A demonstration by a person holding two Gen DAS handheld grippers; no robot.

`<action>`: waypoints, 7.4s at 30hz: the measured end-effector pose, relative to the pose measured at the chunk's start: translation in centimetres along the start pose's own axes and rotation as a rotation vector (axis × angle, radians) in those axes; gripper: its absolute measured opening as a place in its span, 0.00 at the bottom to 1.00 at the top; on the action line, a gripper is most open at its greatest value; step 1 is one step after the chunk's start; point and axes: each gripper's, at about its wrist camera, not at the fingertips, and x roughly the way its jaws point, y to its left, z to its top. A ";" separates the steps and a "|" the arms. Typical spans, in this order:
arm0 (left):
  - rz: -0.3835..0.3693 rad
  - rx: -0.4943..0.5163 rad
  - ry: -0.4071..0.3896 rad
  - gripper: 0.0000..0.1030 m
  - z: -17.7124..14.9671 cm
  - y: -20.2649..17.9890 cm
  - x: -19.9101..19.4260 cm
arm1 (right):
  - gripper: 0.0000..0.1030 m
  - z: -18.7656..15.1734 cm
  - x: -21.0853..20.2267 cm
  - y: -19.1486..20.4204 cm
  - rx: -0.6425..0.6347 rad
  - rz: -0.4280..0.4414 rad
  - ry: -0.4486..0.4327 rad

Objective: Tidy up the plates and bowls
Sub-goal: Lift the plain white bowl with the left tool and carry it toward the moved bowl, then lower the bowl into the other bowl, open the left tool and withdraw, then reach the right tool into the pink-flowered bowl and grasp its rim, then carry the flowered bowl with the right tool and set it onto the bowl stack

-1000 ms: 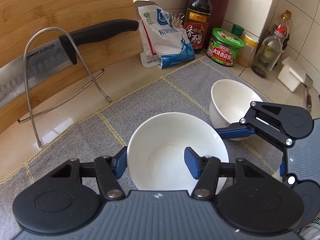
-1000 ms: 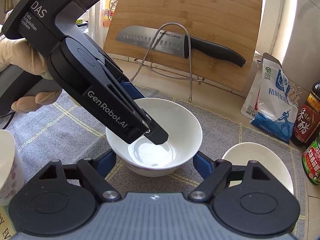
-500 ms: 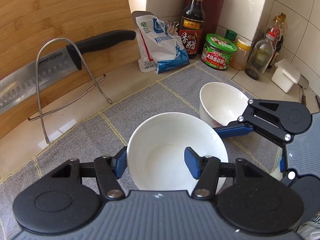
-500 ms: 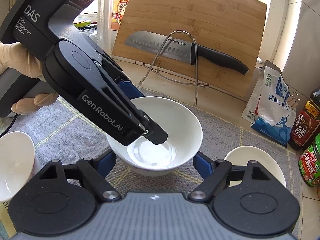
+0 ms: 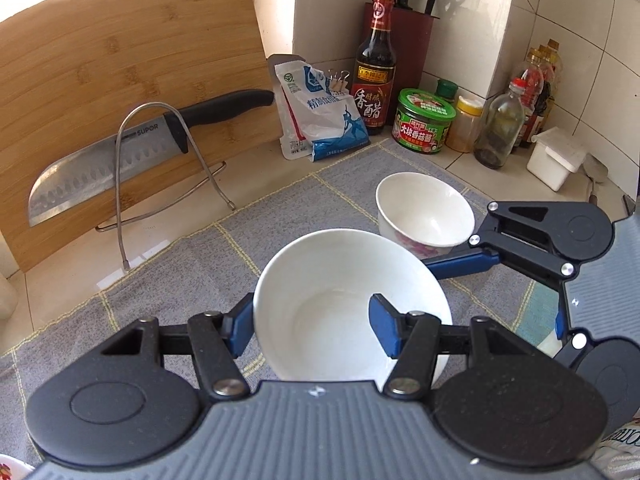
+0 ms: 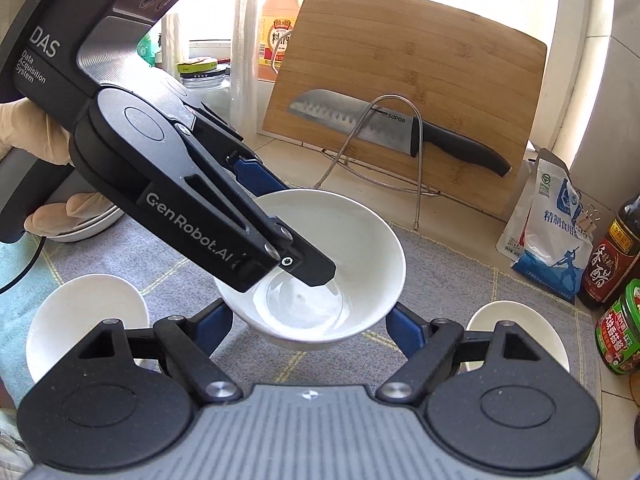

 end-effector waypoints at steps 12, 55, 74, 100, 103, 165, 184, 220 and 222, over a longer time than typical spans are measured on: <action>0.048 -0.030 -0.029 0.57 -2.9 -1.2 -4.7 | 0.84 -0.2 -2.6 3.9 -0.035 0.058 -0.024; 0.165 -0.279 -0.003 0.64 -12.2 -0.9 -8.7 | 0.84 -1.1 -1.5 9.5 -0.154 0.334 0.076; 0.158 -0.289 -0.006 0.65 -12.7 -0.7 -8.1 | 0.85 -1.5 -0.7 9.7 -0.168 0.337 0.103; 0.244 -0.341 -0.021 0.73 -14.5 0.8 -9.7 | 0.99 -1.5 -1.4 8.0 -0.097 0.333 0.053; 0.257 -0.366 -0.014 0.73 -15.2 1.1 -9.7 | 0.99 -1.6 -1.4 8.2 -0.101 0.340 0.059; 0.221 -0.093 -0.220 0.99 0.7 -14.5 12.5 | 0.97 -4.7 2.9 -20.2 0.160 0.033 0.115; 0.208 -0.103 -0.198 0.86 1.0 -13.7 13.6 | 0.59 -3.8 5.2 -22.4 0.223 0.177 0.163; 0.170 -0.037 -0.158 0.86 0.2 -14.2 5.8 | 0.57 -2.3 -0.4 -16.7 0.281 0.197 0.147; 0.159 -0.037 -0.158 0.86 -0.2 -13.9 4.8 | 0.57 -2.1 -0.9 -15.6 0.282 0.189 0.148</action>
